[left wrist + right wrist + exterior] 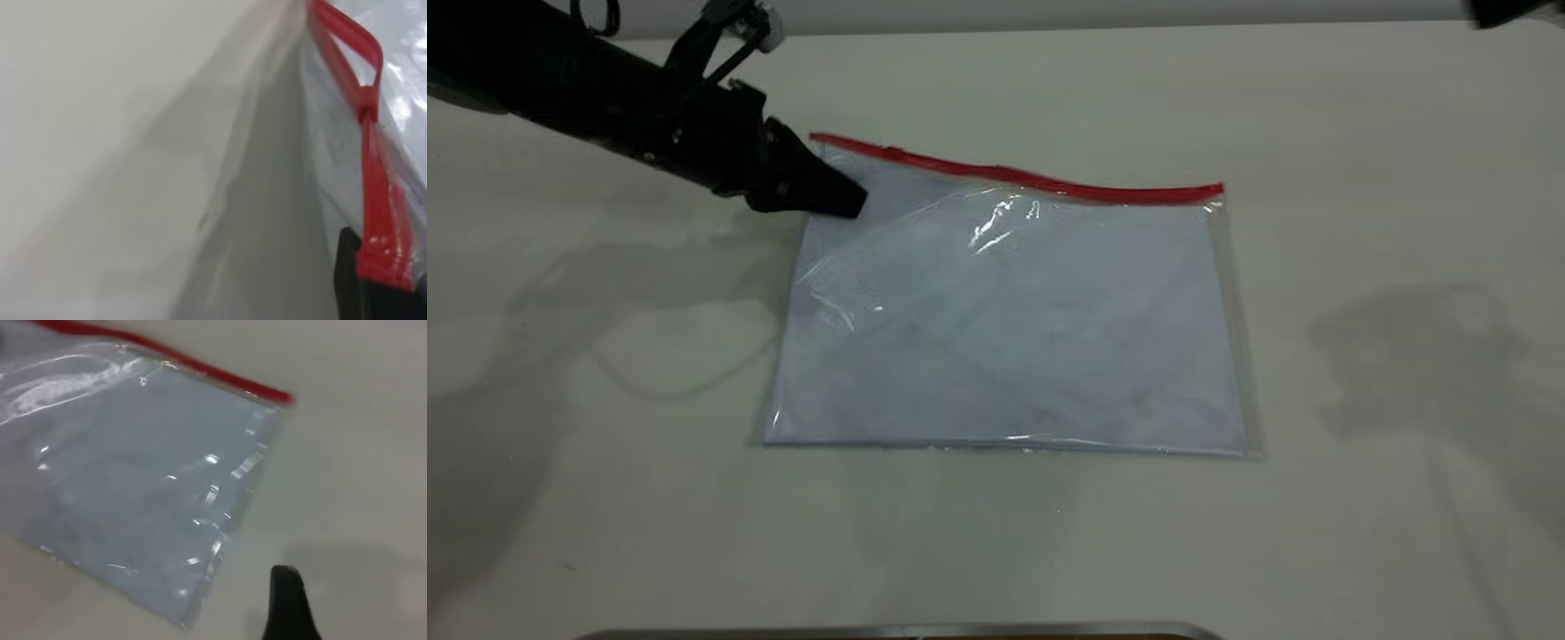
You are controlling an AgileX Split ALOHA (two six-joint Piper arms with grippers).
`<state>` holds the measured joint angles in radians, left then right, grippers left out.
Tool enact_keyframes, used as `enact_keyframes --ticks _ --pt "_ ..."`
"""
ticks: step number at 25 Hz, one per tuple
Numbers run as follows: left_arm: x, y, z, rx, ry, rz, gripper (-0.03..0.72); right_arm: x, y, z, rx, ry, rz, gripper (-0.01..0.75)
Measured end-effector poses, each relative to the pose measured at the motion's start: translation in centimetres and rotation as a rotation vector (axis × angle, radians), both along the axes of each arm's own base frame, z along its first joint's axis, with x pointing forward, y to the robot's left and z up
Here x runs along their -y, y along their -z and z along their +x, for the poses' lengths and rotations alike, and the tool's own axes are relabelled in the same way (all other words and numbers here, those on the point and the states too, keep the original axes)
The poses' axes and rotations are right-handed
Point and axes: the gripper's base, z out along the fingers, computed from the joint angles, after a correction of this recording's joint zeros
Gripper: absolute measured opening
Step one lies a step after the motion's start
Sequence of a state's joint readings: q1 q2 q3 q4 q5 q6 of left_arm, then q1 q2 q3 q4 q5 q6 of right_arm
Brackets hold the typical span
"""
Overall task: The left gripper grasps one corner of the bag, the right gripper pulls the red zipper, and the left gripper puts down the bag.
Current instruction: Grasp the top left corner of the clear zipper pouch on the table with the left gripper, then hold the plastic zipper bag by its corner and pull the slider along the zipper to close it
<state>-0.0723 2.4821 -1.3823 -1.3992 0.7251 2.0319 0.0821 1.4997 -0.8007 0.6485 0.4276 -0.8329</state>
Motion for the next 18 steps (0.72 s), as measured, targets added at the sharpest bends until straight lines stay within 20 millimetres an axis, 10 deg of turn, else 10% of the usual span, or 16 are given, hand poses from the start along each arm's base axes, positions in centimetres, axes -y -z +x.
enact_keyframes --ticks 18 --pt "3.6 -5.3 2.1 0.266 0.691 0.096 0.053 -11.8 8.9 6.7 -0.015 -0.5 0.025 0.521"
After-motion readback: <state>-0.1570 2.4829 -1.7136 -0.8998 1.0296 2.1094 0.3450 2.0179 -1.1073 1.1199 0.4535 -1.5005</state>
